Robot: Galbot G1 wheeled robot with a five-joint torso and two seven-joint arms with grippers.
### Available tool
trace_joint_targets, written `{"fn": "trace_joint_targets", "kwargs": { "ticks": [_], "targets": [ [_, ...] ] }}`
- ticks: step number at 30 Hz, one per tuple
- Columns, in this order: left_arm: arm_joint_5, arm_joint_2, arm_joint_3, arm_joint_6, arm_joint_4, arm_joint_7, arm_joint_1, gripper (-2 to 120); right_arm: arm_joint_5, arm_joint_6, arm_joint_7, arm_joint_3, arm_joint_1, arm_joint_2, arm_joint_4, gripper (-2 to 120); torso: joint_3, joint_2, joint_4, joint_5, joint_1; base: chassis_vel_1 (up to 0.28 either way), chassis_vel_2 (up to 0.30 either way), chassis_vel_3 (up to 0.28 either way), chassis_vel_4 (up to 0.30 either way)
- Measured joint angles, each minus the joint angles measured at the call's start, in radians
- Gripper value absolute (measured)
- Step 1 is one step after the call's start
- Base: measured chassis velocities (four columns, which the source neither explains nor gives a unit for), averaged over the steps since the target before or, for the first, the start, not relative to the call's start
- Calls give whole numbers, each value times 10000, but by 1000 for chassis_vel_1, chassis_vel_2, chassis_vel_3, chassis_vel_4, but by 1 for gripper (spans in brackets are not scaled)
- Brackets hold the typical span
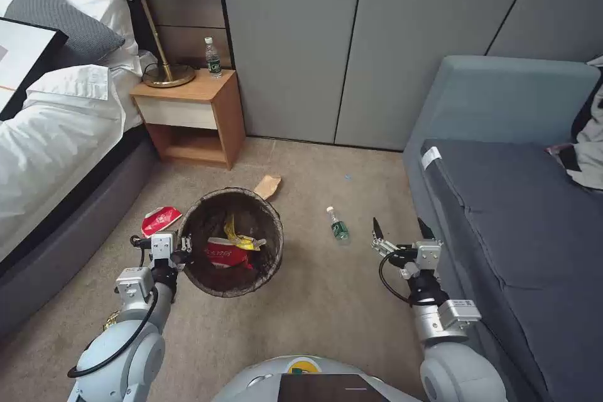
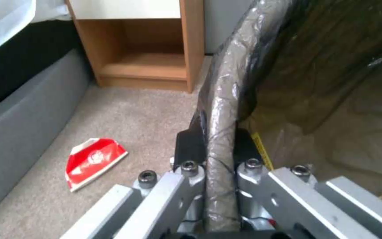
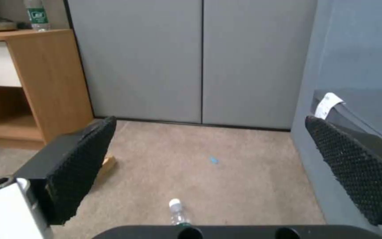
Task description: Pick up the trash bin, then pick up the garbage from the floor and place it into the trash bin.
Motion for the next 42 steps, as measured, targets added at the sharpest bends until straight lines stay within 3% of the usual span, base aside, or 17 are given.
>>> {"fn": "trace_joint_targets", "kwargs": {
  "ticks": [36,42],
  "targets": [
    [20,-23,44,-19,-42,15,29,0,-65,32,1,-146,-8,20,-1,100,1,0,1,0,1,-86,90,90,-87],
    [17,2,16,-19,-67,13,31,0,-55,-93,103,-186,33,-319,-144,100,1,0,0,0,2,-20,28,16,-14]
  ]
}}
